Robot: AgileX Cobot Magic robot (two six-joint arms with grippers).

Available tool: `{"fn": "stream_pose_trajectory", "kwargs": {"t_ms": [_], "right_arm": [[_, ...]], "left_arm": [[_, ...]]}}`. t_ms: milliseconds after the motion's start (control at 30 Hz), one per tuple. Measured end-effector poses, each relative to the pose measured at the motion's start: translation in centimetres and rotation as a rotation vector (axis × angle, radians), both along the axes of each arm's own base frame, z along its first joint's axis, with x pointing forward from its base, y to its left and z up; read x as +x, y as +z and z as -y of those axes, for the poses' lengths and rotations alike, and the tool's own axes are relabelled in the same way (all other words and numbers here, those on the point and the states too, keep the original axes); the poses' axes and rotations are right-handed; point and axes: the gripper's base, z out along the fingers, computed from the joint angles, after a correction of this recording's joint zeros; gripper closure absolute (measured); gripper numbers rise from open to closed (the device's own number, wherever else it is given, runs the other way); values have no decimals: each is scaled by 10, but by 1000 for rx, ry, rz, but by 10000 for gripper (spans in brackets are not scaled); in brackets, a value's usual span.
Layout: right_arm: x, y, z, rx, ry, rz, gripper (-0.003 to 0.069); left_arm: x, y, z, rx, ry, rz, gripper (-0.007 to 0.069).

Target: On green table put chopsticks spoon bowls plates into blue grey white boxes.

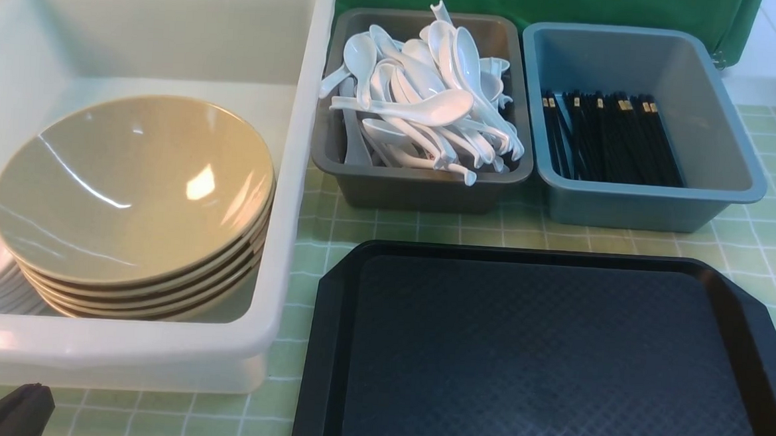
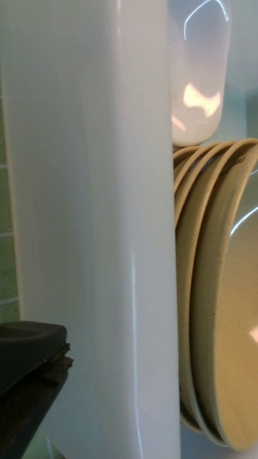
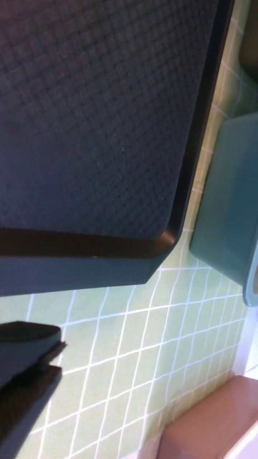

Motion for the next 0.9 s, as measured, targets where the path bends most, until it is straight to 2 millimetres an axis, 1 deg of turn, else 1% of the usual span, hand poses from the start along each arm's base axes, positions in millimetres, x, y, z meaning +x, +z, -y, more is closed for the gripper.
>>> {"fn": "stream_pose_trajectory", "kwargs": {"t_ms": [667,900], "right_arm": [[0,0,0,0,0,2,558],[0,0,0,1,0,3,554]], "left_arm": [[0,0,0,0,0,0,626],[2,2,0,-4,6,49,626]]}}
